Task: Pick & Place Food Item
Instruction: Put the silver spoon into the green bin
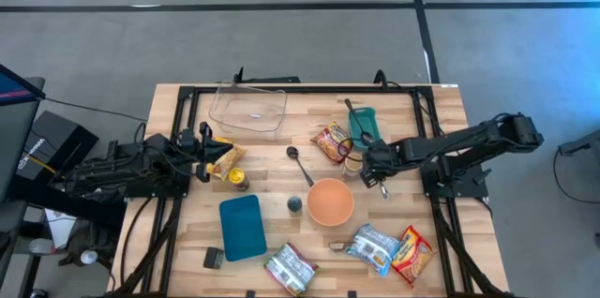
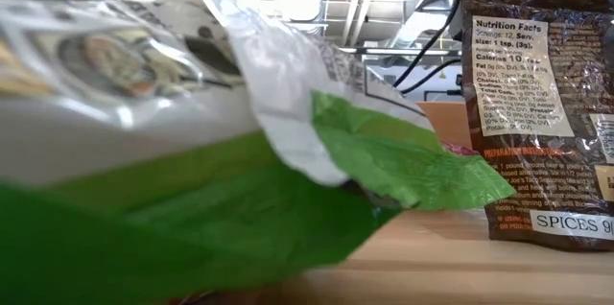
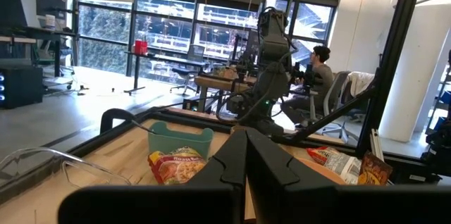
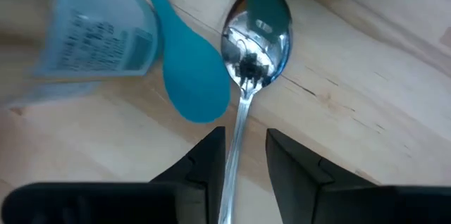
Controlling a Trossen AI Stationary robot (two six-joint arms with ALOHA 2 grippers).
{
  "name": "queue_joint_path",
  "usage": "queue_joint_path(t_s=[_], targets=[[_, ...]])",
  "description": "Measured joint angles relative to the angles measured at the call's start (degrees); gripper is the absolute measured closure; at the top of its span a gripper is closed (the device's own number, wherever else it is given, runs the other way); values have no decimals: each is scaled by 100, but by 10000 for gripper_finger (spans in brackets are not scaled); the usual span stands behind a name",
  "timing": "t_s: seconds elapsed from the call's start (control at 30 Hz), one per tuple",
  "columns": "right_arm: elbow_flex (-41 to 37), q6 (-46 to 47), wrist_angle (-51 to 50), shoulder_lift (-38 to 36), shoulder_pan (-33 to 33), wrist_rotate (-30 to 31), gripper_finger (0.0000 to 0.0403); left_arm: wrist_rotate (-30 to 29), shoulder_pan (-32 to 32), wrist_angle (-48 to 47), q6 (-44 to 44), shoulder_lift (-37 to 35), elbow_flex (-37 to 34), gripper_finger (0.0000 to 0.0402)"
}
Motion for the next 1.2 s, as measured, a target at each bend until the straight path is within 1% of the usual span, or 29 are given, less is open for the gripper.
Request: queue_joint_path(t_s=[0.3,0.5,1.0,1.2], targets=[[-537,153,572,-36,13,-4,311,0,-2,0,0,0,1,401],[-550,156,852,-36,13,4,312,0,-2,0,0,1,-1,401],[-550,264,954,-20,24,57,311,0,-1,0,0,1,-1,401],[-550,367,971,200,207,121,311,0,-2,1,0,1,-1,401]])
